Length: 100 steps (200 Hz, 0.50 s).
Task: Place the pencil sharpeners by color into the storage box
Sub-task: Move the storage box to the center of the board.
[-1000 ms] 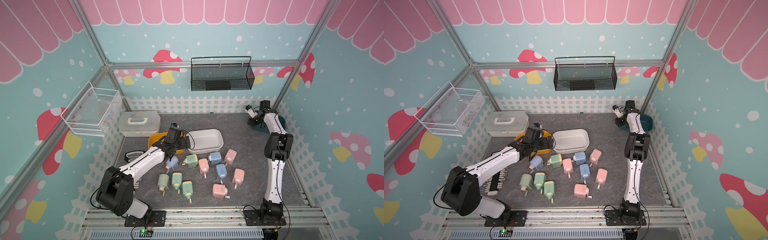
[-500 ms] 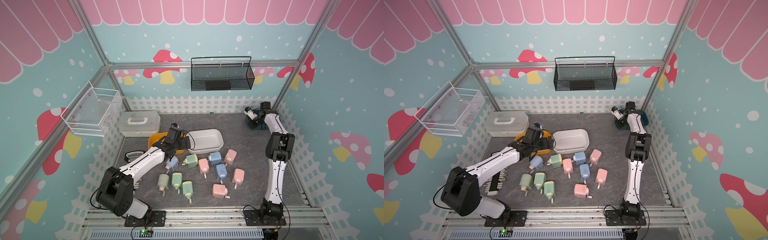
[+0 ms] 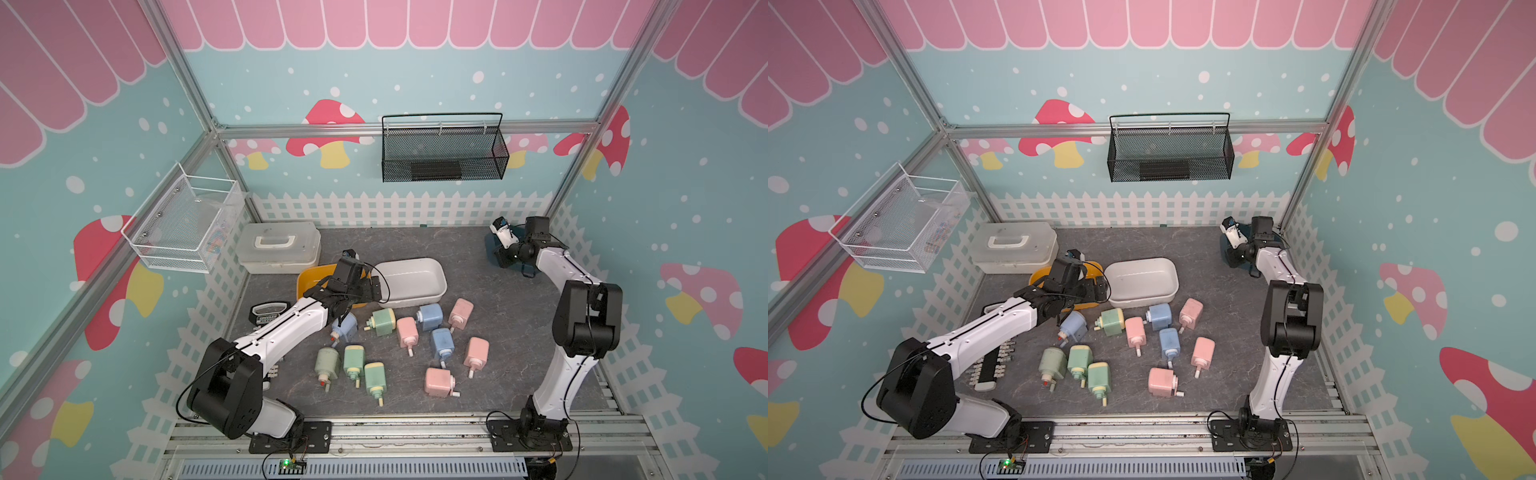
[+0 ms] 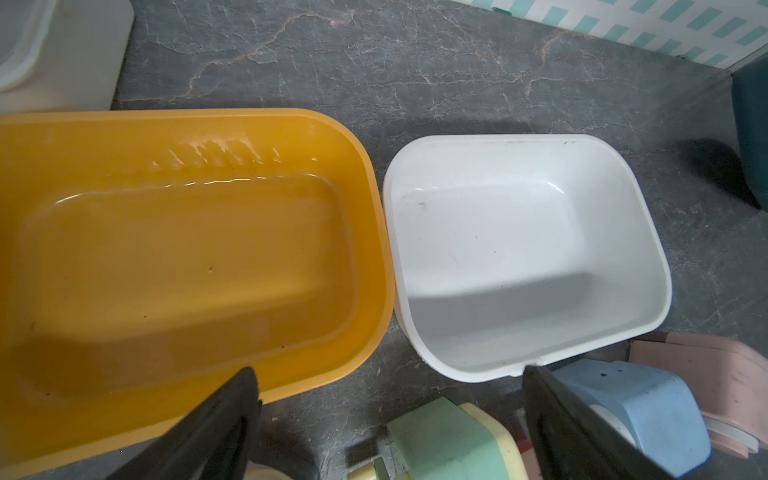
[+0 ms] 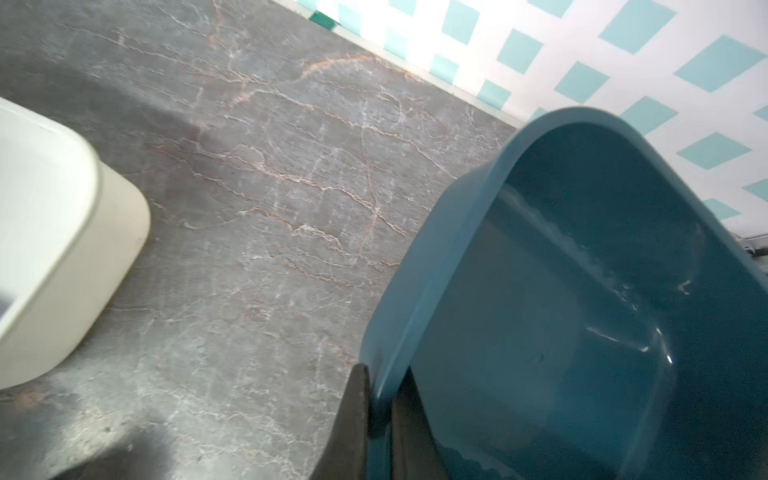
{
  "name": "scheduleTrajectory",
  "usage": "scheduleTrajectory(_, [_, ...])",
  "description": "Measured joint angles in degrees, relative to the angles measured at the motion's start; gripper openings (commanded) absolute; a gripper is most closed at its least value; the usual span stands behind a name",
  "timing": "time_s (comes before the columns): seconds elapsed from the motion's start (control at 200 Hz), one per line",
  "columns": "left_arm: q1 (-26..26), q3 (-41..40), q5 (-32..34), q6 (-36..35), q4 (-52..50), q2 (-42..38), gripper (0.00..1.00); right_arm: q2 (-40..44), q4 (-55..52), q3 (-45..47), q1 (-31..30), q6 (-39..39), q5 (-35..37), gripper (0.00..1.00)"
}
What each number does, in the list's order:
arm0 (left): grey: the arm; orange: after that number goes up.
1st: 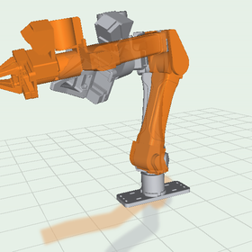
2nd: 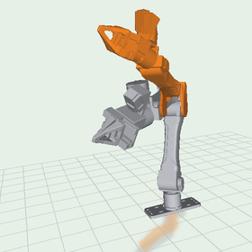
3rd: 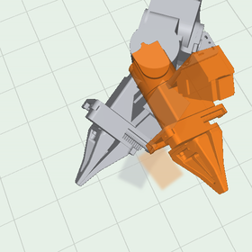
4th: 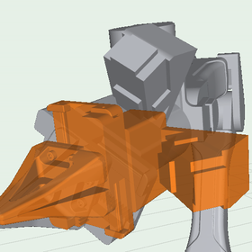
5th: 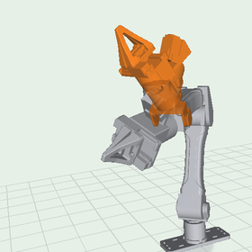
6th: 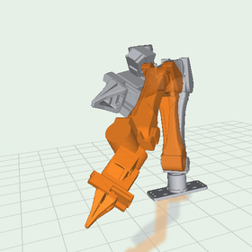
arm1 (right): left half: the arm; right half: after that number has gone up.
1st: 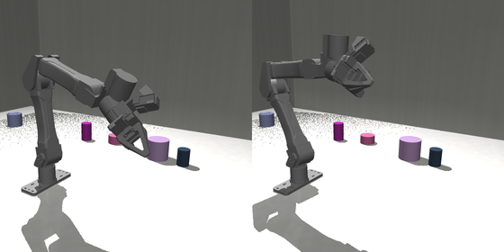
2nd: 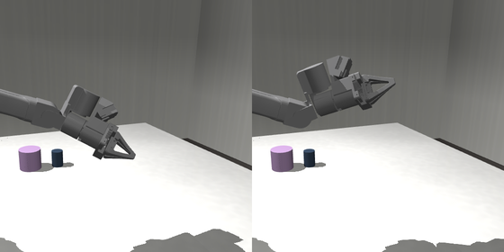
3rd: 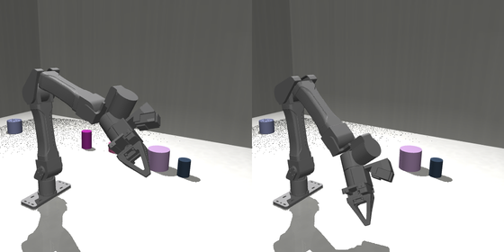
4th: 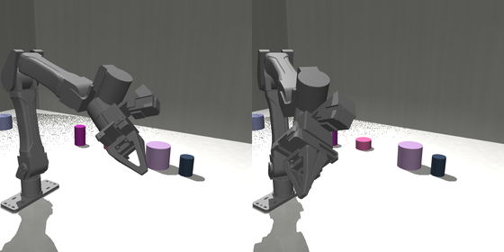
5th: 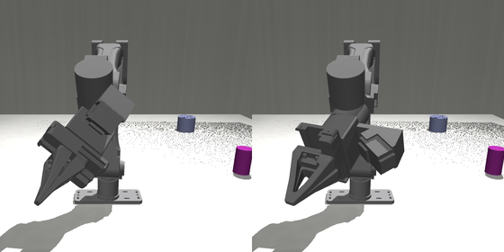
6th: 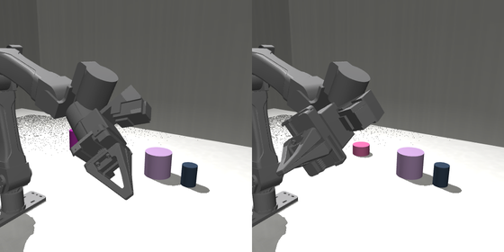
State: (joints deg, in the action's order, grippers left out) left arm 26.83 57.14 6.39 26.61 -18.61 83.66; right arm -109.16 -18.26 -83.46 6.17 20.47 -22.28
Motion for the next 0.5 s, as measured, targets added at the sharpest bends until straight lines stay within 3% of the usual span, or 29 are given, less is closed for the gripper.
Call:
scheduleTrajectory(0.25, [0.0, 0.33, 0.02, 0.02, 0.0, 0.94, 0.99, 9.09, 3.54, 11.58, -4.39, -1.77, 0.07, 0.0])
scheduleTrajectory(0.5, [0.0, 0.33, 0.07, 0.0, -0.76, 2.58, 0.99, 10.88, 4.57, 18.58, -8.35, 4.52, -1.03, 0.0])
